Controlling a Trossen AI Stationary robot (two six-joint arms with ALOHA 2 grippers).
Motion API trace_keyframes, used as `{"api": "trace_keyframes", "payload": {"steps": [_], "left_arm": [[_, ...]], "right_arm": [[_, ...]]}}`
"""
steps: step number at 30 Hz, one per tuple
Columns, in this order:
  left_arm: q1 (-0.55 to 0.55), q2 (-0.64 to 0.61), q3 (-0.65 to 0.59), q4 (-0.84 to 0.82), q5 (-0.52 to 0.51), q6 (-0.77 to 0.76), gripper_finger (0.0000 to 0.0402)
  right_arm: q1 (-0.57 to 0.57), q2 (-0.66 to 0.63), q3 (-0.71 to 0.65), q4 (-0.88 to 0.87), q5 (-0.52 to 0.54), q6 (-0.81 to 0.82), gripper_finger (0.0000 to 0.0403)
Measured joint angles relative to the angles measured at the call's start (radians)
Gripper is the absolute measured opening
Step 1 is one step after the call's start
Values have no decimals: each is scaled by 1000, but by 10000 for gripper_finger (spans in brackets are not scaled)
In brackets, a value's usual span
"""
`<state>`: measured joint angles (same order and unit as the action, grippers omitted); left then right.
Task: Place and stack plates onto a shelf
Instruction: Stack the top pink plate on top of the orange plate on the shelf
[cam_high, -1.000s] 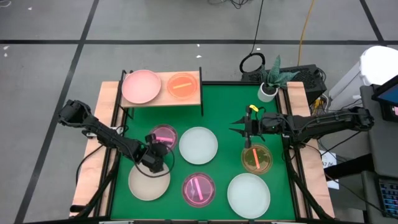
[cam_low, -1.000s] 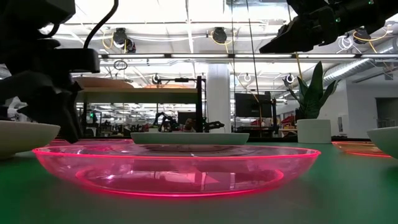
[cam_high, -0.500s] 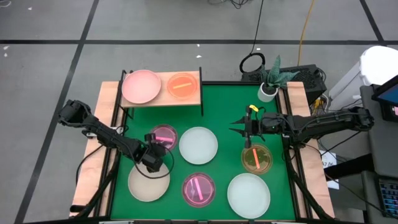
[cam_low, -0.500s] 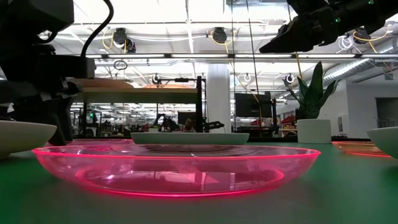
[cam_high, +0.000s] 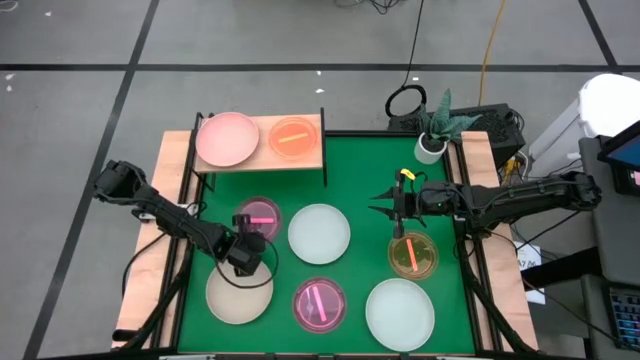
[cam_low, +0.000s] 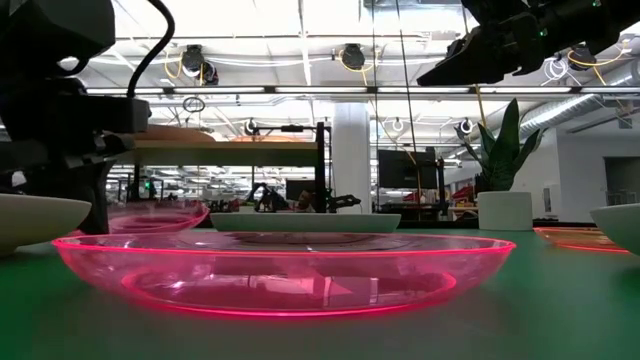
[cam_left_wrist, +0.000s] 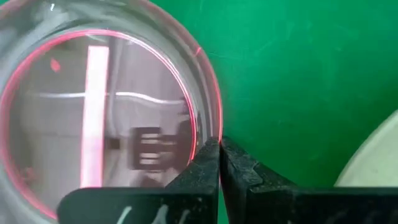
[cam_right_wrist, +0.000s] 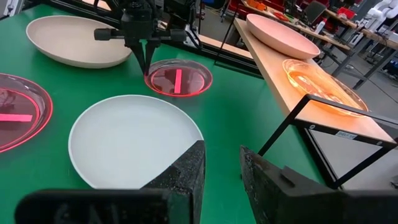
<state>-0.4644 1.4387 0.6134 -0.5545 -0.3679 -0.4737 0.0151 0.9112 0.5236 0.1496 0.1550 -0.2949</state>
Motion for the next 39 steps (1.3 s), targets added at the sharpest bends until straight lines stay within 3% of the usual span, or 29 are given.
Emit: {"api": "trace_keyframes", "payload": {"steps": [10,18,30,39], "left_arm": [[-3,0,107,-105,-29,65,2],[-3,0,255,-250,-95,220,1],[39,0,549,-335,-191,623,1],[205,-14,648,-336,-218,893,1]], "right_arm": [[0,0,0,4,0,-14,82],[0,0,0,4,0,-5,82],[0,0,0,4,0,-8,82],[0,0,0,-2,0,-18,82]]}}
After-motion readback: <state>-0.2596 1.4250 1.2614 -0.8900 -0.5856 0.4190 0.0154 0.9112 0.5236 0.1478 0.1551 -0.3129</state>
